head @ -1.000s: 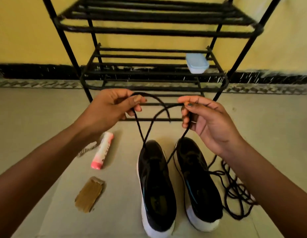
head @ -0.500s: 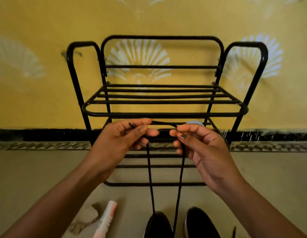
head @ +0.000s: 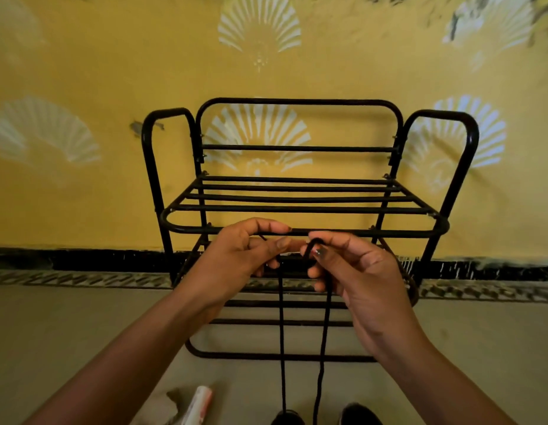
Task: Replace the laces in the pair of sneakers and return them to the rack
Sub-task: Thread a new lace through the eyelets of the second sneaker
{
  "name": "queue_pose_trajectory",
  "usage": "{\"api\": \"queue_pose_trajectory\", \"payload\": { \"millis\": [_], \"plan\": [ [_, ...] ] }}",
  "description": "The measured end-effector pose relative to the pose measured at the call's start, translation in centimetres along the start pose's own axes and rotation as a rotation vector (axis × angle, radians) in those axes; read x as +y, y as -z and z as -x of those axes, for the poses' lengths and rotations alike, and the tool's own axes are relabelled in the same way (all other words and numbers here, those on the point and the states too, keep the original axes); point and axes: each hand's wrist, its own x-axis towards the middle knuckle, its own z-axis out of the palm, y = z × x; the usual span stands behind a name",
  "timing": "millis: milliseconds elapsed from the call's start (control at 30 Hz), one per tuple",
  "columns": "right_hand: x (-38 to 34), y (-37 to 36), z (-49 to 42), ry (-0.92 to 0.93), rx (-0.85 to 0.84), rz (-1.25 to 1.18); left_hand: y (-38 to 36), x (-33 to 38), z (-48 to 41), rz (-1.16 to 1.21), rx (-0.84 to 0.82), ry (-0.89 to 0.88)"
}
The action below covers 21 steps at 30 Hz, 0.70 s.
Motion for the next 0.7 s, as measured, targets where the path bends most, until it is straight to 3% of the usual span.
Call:
{"api": "queue_pose_trajectory", "payload": {
  "millis": [300, 567, 700],
  "plan": [
    [2.8, 0.2, 0.8, -0.102, 0.09, 0.08, -1.6, -1.0, 0.4, -0.13, -0.019, -0.243],
    [5.2, 0.7, 1.7, -0.019, 0.038, 0.209, -1.7, -1.8, 0.3, -0.158, 0.058, -0.26],
    [10.0, 1.9, 5.3, -0.069, 0.08, 0.566, -1.5, -1.2, 0.7, -0.065, 0.071, -0.169]
  ]
}}
